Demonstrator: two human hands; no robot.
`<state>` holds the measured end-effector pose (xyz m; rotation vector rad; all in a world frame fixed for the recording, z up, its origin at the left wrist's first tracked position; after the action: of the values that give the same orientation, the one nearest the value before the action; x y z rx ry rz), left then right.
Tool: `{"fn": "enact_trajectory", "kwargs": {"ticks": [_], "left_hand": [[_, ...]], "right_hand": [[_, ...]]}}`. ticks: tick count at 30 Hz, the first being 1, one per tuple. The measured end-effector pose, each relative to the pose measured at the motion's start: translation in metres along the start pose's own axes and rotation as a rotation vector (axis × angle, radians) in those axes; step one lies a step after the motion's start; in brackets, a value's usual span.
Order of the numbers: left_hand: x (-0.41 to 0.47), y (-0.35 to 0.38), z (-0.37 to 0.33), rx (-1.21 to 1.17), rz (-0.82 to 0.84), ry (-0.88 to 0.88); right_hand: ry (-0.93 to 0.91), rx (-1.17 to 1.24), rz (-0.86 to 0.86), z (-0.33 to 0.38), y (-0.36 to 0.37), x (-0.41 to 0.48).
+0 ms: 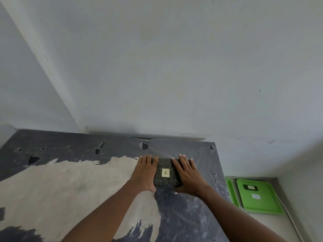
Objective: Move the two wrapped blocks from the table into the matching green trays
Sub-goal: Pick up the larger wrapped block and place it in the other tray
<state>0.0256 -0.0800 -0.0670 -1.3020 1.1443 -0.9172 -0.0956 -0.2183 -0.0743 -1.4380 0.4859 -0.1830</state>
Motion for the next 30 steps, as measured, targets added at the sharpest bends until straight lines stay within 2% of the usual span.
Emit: {"fn": "enact_trajectory", "kwargs": {"ticks": [8,14,22,30], "left_hand": [[0.023,-0.123,0.008,0.159,-0.331,0.039],[0.037,-0.21,0.004,0.291,-0.468,0.096],[0.038,-0.269,-0.008,0.305,-0.476,0.102],[0.056,-0.257,-0.07,0.318,-0.431,0.109]], "right_hand": [[-0.007,-0.074,-0.272,-0.024,-0.126,0.01],[0.027,-0.09,-0.403,-0.036,-0.208,0.005],[0.132,-0.054,-0.578,-0.05,-0.258,-0.027],[0.156,-0.024,-0.526,-0.105,-0.241,-0.069]]}}
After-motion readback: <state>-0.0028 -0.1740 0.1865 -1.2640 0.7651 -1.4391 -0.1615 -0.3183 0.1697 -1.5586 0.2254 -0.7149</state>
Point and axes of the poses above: each hand's wrist, its own x-axis towards the middle knuckle, its own y-axis out of the palm, z = x × y, the point moved 5 cm from there along x, towards the middle knuckle, and after that the axes turned 14 degrees about y, right-handed, at the moved point
